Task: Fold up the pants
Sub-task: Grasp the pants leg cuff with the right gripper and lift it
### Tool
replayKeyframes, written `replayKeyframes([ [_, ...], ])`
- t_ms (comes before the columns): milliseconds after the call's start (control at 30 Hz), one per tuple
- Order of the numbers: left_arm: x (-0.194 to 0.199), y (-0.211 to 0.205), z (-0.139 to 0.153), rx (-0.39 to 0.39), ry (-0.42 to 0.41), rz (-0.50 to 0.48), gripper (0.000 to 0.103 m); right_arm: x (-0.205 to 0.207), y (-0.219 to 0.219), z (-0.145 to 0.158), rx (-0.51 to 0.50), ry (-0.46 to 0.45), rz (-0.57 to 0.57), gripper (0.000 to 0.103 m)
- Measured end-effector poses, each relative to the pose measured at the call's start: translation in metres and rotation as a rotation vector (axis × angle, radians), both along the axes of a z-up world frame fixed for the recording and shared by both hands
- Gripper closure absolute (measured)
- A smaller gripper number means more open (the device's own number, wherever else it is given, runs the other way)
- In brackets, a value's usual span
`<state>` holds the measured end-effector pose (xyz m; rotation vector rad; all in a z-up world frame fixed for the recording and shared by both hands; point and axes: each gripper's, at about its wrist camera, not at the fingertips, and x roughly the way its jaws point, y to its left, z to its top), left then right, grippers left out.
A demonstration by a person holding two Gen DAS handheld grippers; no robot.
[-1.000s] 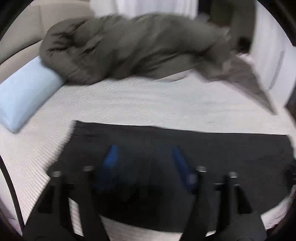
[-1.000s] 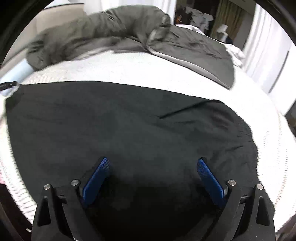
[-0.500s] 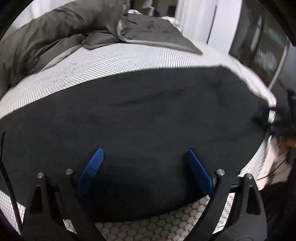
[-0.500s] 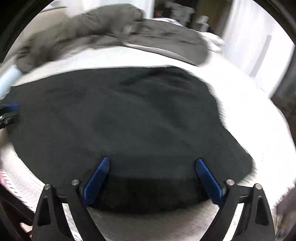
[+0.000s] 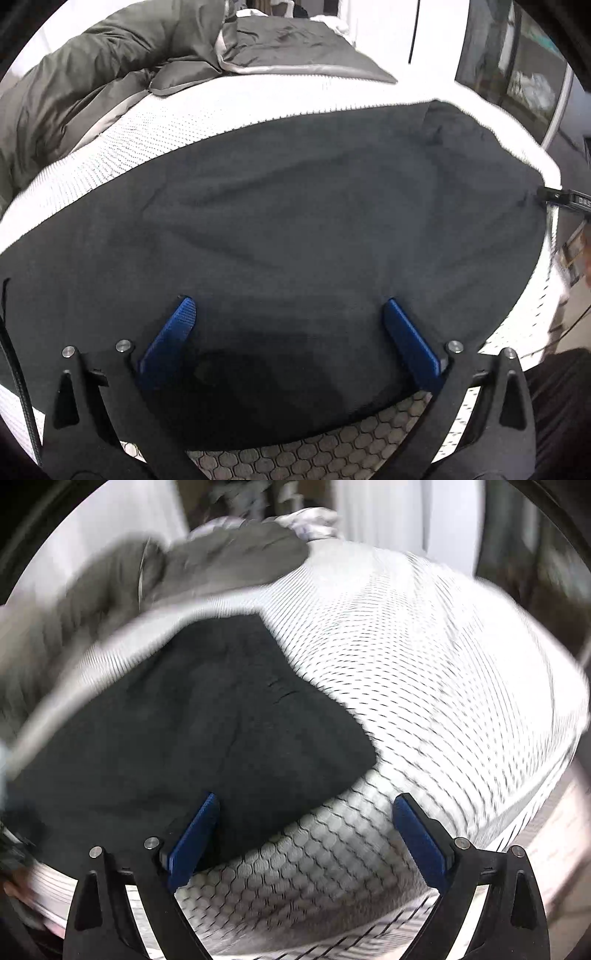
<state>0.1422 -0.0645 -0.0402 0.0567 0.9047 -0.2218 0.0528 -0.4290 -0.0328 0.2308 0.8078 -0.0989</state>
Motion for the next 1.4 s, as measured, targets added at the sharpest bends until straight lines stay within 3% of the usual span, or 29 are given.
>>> replayKeyframes([
  [100, 0.003, 0.009, 0.006, -0.03, -0.007, 0.0, 0.002, -0.021, -0.032, 0.002, 0.285, -0.098, 0.0, 0.006],
  [200, 0.001, 0.006, 0.005, -0.017, 0.003, -0.007, 0.002, -0.016, -0.047, -0.016, 0.495, -0.096, 0.039, 0.012],
  [333, 0.001, 0.005, 0.002, -0.017, 0.005, -0.002, 0.002, 0.013, -0.043, -0.029, 0.574, -0.085, 0.047, 0.013],
  [433, 0.001, 0.007, 0.0, -0.018, 0.004, -0.002, 0.002, 0.034, -0.038, -0.026, 0.598, -0.15, 0.017, 0.028],
  [500, 0.001, 0.006, -0.001, -0.019, 0.002, -0.003, 0.002, 0.05, -0.029, -0.027, 0.619, -0.163, 0.024, 0.032],
  [567, 0.001, 0.008, -0.002, -0.02, -0.002, 0.0, 0.002, 0.065, -0.02, -0.032, 0.608, -0.138, 0.004, 0.06],
  [633, -0.001, 0.01, -0.003, -0.021, -0.012, 0.015, 0.001, 0.062, -0.017, -0.028, 0.595, -0.142, -0.022, 0.075],
  [667, -0.001, 0.012, -0.004, -0.026, -0.012, 0.027, 0.002, 0.06, -0.013, -0.021, 0.59, -0.172, -0.026, 0.081],
  [767, -0.006, 0.021, -0.001, -0.044, -0.013, 0.053, 0.002, 0.052, 0.008, 0.007, 0.528, -0.262, -0.01, 0.085],
  [933, -0.013, 0.067, 0.013, -0.109, -0.035, 0.157, 0.002, 0.053, 0.071, 0.049, 0.448, -0.347, 0.119, 0.087],
  [1033, -0.017, 0.118, 0.019, -0.154, -0.046, 0.293, 0.002, 0.07, 0.138, 0.074, 0.36, -0.375, 0.233, 0.087],
  [1133, -0.025, 0.172, 0.021, -0.227, -0.064, 0.425, 0.004, 0.083, 0.217, 0.094, 0.34, -0.384, 0.415, 0.088],
  [1233, -0.035, 0.215, 0.02, -0.252, -0.074, 0.52, 0.004, 0.105, 0.33, 0.103, 0.293, -0.334, 0.699, 0.086],
  [1300, -0.042, 0.24, 0.02, -0.25, -0.079, 0.591, 0.006, 0.113, 0.383, 0.094, 0.264, -0.286, 0.849, 0.073],
  [1333, -0.045, 0.25, 0.02, -0.258, -0.081, 0.62, 0.006, 0.114, 0.41, 0.084, 0.233, -0.242, 0.938, 0.049],
  [1367, -0.048, 0.26, 0.02, -0.273, -0.084, 0.643, 0.006, 0.119, 0.435, 0.068, 0.192, -0.166, 1.013, 0.036],
  [1400, -0.051, 0.268, 0.019, -0.289, -0.085, 0.655, 0.006, 0.121, 0.447, 0.055, 0.173, -0.112, 1.037, 0.036],
])
